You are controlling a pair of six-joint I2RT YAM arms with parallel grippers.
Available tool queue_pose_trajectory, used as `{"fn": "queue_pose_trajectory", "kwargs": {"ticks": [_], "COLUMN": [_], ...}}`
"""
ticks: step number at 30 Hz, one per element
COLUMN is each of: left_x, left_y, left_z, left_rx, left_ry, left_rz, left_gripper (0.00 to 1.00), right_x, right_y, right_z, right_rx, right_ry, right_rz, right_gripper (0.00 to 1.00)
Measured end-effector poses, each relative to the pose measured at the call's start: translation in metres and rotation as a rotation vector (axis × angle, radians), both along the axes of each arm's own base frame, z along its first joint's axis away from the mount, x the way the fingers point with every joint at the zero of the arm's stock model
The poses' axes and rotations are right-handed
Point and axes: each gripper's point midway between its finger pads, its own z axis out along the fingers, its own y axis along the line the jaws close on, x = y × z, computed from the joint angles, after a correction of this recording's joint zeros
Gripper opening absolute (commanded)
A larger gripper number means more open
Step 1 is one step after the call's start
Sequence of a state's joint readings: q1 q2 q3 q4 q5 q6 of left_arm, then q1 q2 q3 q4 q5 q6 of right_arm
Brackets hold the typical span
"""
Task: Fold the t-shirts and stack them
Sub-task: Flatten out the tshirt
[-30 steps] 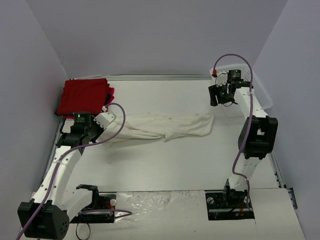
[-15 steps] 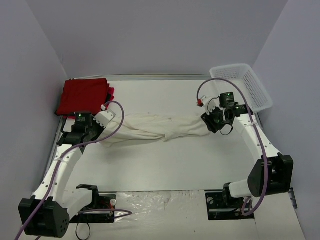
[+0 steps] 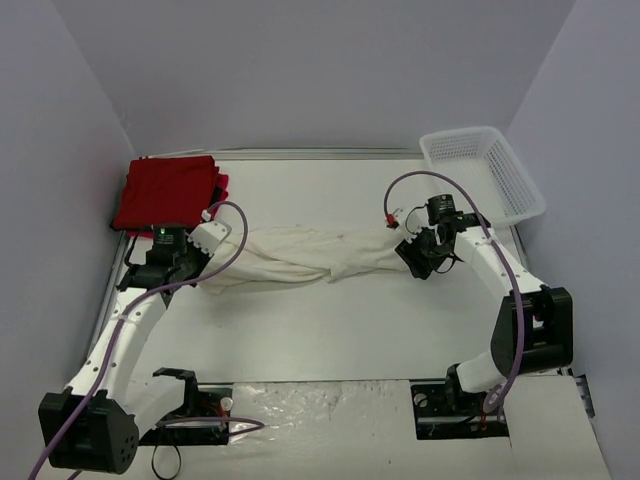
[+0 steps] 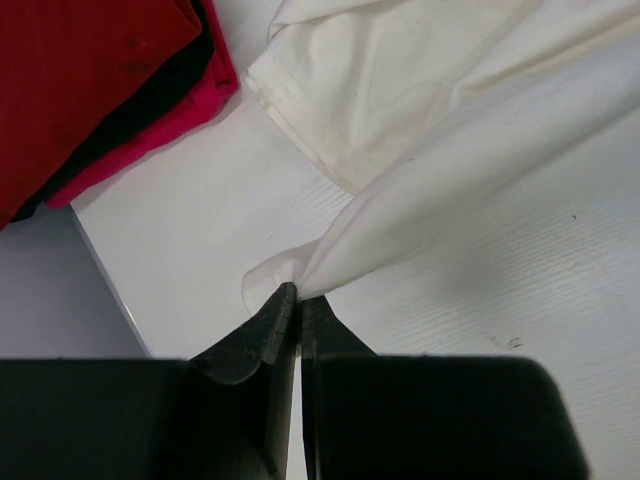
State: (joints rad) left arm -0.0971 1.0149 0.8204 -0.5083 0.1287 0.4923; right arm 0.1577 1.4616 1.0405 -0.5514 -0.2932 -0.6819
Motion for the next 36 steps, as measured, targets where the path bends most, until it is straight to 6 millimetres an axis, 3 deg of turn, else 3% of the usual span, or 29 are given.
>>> {"fn": "queue_pose_trajectory", "kwargs": {"ticks": [4,11,23,29,33,36], "left_x": [-0.001,-0.01,-0.006,-0.006,-0.007,-0.008], "left_y": [0.0,0.004,0.004,0.004,0.005,0.005], "left_z": [-0.001,-0.019,-0.018,-0.024,-0.029,-0.032], "left_rx": [0.002,0.017,0.019,0.021,0.022,0.023], "left_ry": [-0.007,0.031,0.015,0.027,0.032,0.036], "left_rz": [0.001,0.011,0.013,0.013,0.014,0.014], "left_gripper": [0.02,0.02,0.02,0.02,0.02,0.02], "right_x": [0.004,0.012,0.032,0.045,0.054,0.058], "right_y": [0.001,0.004,0.01,0.012,0.009,0.008], "right_z": [-0.017,-0.038,-0.068,-0.077,-0.077,-0.077], "right_rx": [-0.002,0.001,0.01,0.013,-0.001,-0.005], "right_ry": [0.038,0.081,0.122,0.108,0.078,0.067], "right_rz": [0.0,-0.004,-0.021,-0.039,-0.057,-0.077], "right_gripper": [0.47,0.5,0.49,0.37,0.06,0.0]}}
